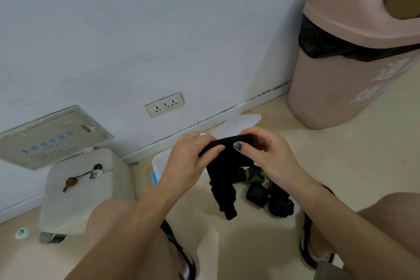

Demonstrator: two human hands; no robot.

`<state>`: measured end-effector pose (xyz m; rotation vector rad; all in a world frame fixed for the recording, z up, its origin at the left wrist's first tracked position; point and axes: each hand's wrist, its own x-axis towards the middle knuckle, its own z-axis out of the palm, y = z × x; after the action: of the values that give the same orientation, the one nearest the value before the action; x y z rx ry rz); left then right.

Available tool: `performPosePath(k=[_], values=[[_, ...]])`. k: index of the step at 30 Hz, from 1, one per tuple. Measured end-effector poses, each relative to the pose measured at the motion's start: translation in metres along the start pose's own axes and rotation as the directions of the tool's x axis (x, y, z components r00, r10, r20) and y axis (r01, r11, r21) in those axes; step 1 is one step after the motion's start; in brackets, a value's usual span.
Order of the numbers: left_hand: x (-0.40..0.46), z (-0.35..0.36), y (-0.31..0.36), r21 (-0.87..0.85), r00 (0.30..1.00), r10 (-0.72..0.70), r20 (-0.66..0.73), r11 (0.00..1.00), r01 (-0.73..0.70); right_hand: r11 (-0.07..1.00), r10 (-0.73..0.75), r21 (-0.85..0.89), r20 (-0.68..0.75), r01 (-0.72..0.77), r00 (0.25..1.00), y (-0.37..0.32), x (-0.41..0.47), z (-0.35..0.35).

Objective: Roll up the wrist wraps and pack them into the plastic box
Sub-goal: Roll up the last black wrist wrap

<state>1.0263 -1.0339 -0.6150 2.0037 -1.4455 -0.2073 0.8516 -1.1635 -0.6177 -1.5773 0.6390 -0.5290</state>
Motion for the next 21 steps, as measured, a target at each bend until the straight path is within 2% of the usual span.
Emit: performPosePath(k=[8, 12, 15, 17, 21], values=[[0.002, -0.004, 0.015, -0.324, 0.97, -0.194, 0.15, 0.917, 0.233, 0.999, -0.009, -0.054, -0.029, 0.008, 1.0, 0.002, 0.004, 0.003], [0.004, 0.0, 0.015, -0.468, 0.953, -0.231, 0.195, 0.832, 0.298, 0.994, 0.076, 0.073, 0.031, -0.078, 0.997, 0.003, 0.005, 0.006], [0.003, 0.003, 0.015, -0.515, 0.944, -0.241, 0.227, 0.793, 0.326, 0.989, 0.102, 0.108, -0.002, -0.101, 0.995, 0.001, 0.005, 0.009], [0.002, 0.003, 0.014, -0.579, 0.938, -0.268, 0.221, 0.737, 0.347, 0.988, 0.112, 0.113, -0.058, -0.105, 0.992, 0.001, 0.006, 0.009], [0.004, -0.001, 0.013, -0.742, 0.915, -0.328, 0.236, 0.547, 0.388, 0.981, 0.144, 0.143, -0.099, -0.129, 0.985, 0.002, 0.009, 0.007]])
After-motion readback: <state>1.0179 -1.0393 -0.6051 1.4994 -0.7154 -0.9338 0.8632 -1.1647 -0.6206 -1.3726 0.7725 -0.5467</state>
